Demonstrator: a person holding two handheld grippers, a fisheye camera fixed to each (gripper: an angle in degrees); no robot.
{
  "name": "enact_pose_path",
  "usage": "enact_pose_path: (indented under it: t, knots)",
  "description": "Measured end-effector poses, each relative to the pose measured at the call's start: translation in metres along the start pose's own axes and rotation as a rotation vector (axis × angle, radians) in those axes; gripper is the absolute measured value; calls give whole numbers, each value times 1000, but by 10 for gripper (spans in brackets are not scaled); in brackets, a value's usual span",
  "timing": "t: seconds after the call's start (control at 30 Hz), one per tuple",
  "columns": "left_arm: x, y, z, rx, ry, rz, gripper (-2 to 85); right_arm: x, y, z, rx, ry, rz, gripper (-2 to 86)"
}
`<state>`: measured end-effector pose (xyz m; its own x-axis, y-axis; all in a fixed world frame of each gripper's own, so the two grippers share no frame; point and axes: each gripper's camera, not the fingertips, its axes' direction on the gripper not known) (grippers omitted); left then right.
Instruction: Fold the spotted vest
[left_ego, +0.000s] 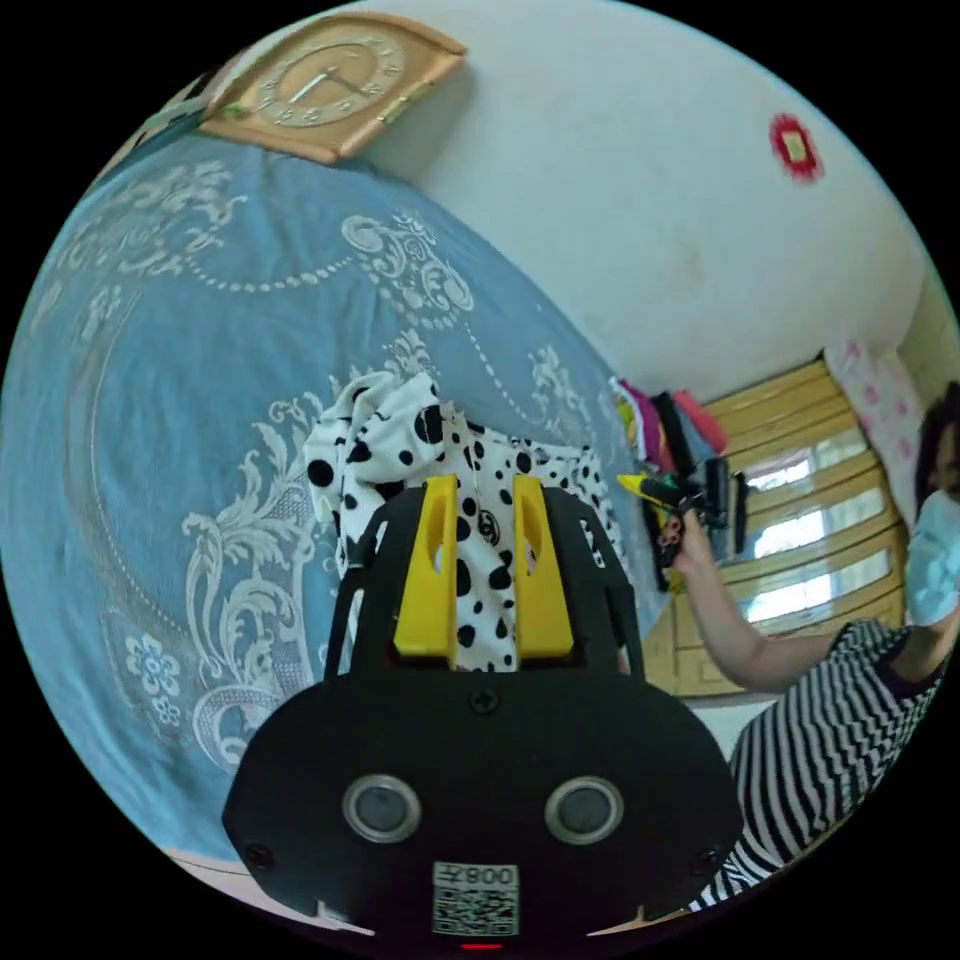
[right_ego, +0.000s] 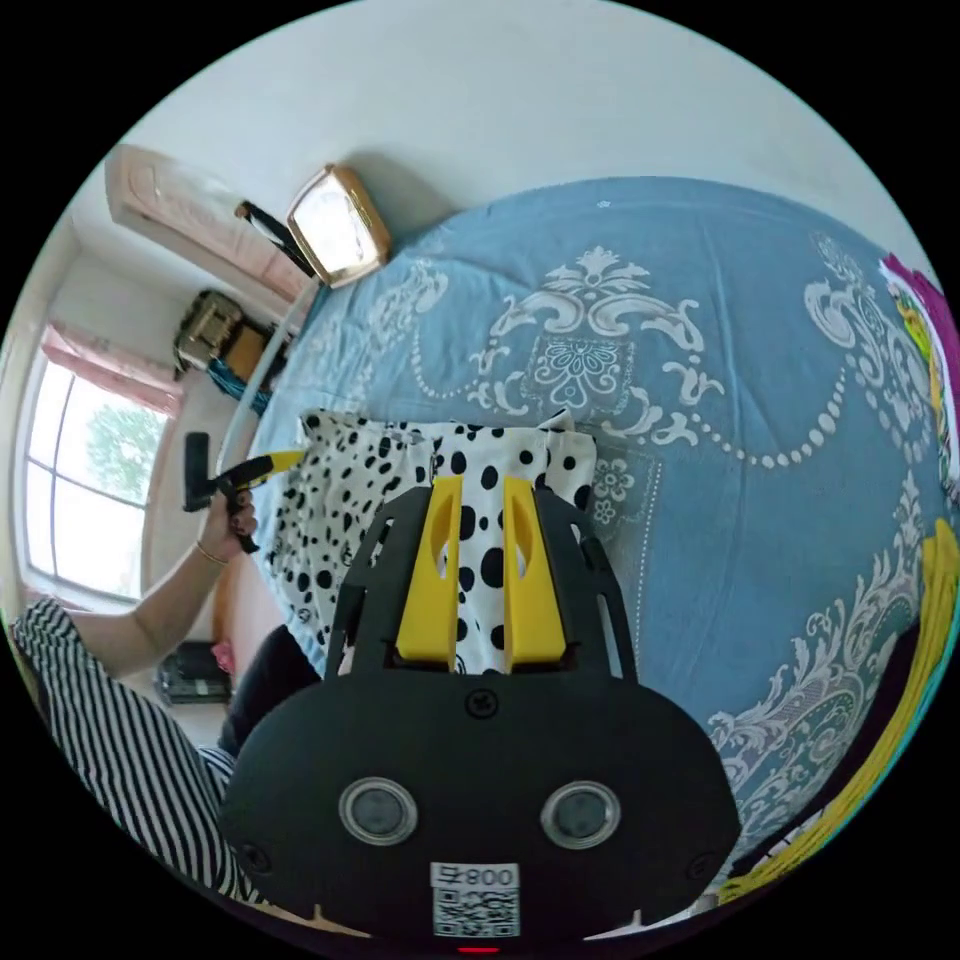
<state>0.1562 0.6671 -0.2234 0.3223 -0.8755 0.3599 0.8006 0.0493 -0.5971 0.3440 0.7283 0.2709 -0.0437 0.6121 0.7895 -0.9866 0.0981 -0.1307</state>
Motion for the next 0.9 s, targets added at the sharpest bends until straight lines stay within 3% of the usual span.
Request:
enact_pose_path:
  t: [0.23,0.7,0.9]
  knots:
    - [33,-25,71,-137,-323,111,37,-39,-12,53,-70,221,-62,39]
    - [65,-25,55,33,-260,157,6,-79,-8,37,79,213,-114,6]
    - [52,-30,70,-22,-287,124,18,-62,-13,67,-20,208,-59,13]
